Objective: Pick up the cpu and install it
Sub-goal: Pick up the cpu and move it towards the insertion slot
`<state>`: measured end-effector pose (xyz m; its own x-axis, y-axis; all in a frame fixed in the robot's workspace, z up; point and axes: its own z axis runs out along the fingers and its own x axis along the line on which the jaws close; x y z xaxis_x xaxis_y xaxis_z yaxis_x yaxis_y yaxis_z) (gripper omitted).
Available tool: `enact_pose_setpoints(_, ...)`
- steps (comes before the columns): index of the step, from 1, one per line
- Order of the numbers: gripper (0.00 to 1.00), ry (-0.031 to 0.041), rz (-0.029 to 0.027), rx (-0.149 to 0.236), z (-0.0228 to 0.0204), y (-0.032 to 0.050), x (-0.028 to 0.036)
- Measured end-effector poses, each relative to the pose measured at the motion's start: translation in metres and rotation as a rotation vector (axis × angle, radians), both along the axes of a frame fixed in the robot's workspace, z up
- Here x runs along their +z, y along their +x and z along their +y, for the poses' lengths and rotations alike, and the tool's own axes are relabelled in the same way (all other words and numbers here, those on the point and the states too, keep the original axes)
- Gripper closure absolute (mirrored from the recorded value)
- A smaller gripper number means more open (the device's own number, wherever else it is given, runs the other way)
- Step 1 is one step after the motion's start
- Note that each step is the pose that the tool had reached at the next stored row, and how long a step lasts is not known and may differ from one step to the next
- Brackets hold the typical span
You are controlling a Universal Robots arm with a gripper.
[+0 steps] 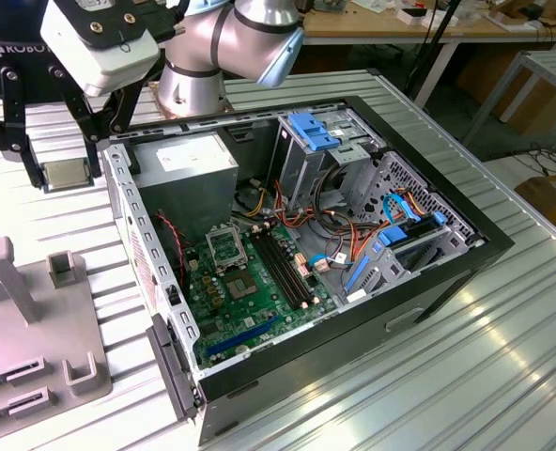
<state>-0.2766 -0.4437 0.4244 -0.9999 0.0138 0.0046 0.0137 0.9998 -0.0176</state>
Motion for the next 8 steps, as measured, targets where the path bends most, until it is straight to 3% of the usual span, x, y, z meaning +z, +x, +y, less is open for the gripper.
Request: enact_pose_setpoints(8, 0.53, 0.0, 0.0, 0.0, 0.0, 0.0043, 0.0)
